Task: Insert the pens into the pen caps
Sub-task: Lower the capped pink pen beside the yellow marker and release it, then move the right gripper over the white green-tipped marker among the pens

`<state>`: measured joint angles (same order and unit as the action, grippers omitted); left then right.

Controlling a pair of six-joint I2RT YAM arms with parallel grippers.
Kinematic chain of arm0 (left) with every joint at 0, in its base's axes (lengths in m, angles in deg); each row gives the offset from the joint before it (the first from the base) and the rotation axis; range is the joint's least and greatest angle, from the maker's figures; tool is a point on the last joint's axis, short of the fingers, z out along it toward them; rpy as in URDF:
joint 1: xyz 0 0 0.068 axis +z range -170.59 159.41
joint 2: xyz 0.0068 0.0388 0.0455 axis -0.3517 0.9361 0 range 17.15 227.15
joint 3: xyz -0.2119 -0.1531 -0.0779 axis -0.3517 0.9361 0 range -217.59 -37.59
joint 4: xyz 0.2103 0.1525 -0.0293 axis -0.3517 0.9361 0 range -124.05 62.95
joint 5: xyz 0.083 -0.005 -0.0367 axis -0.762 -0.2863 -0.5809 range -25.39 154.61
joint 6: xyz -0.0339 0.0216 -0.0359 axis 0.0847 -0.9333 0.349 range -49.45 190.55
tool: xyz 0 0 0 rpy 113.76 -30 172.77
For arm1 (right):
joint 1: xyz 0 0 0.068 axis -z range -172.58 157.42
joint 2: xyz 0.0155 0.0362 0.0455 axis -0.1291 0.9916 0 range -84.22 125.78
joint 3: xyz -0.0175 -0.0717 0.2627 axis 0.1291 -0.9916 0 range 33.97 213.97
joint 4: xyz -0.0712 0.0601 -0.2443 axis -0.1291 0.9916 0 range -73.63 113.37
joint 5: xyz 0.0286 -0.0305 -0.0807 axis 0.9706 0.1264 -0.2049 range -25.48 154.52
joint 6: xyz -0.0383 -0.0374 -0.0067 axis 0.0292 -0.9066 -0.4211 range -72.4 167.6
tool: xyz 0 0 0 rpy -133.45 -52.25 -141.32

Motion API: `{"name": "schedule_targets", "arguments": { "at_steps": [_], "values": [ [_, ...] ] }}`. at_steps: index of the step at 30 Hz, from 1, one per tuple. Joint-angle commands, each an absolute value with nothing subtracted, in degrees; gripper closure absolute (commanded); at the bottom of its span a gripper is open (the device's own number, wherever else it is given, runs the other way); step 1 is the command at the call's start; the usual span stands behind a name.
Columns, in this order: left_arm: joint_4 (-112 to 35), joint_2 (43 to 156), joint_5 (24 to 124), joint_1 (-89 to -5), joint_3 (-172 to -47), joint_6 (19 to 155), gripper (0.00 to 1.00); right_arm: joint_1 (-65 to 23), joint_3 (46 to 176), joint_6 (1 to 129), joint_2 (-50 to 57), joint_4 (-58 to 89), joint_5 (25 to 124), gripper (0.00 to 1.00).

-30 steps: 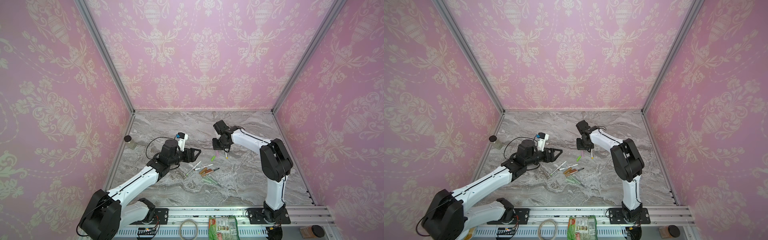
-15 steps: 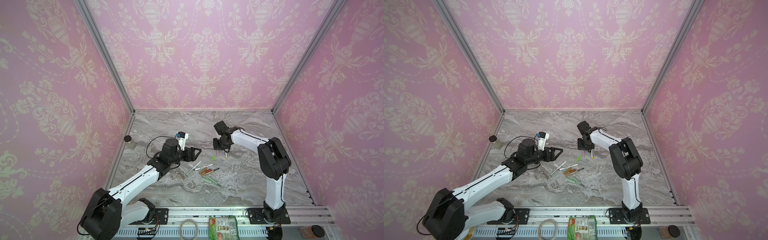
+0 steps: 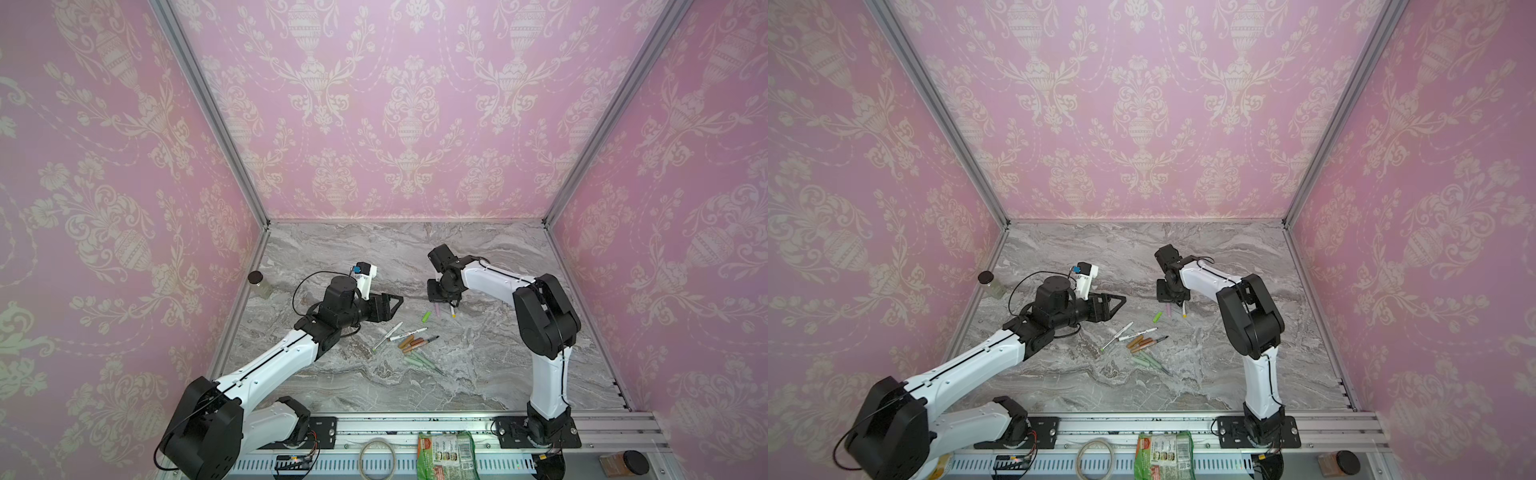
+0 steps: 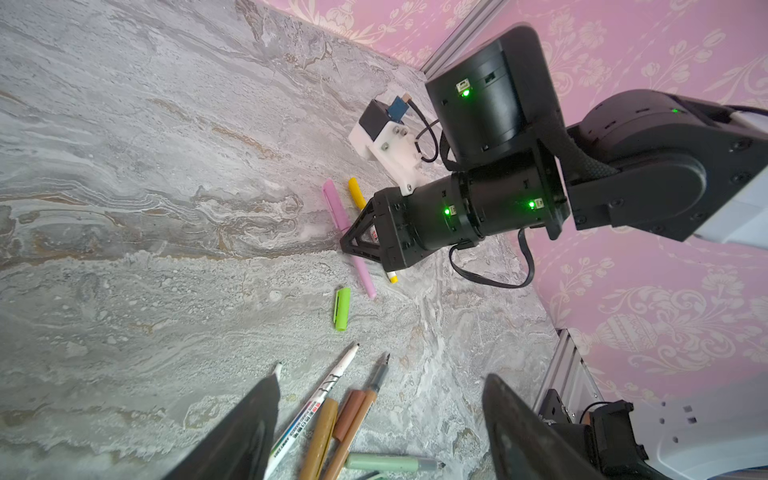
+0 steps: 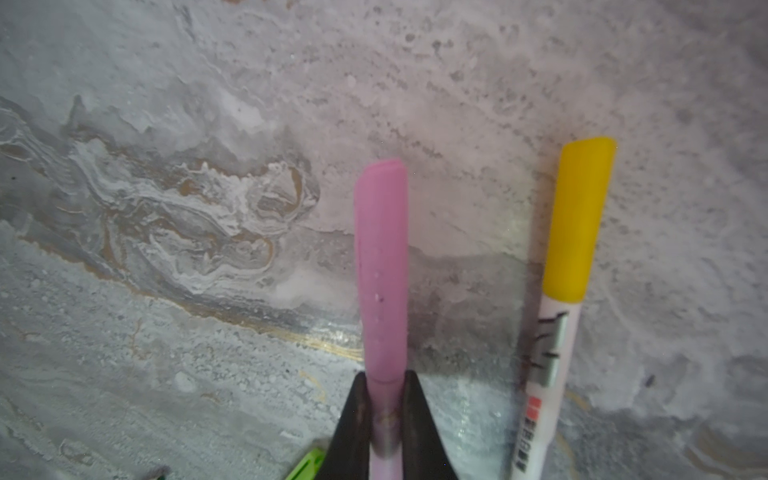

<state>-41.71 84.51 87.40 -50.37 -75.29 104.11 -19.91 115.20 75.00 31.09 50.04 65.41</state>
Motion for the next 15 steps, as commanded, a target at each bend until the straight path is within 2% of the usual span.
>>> {"name": "schedule_targets", "arguments": {
  "at_steps": [1, 15],
  "values": [
    [-41.69, 84.91, 87.91, -49.95, -76.94, 104.57, 0.21, -19.36, 114.24, 76.34, 32.61, 50.64, 63.76, 0.85],
    [-41.78, 84.92, 88.08, -49.95, -77.14, 105.35, 0.21, -19.34, 113.78, 76.65, 32.80, 50.53, 63.78, 0.72]
  ]
}}
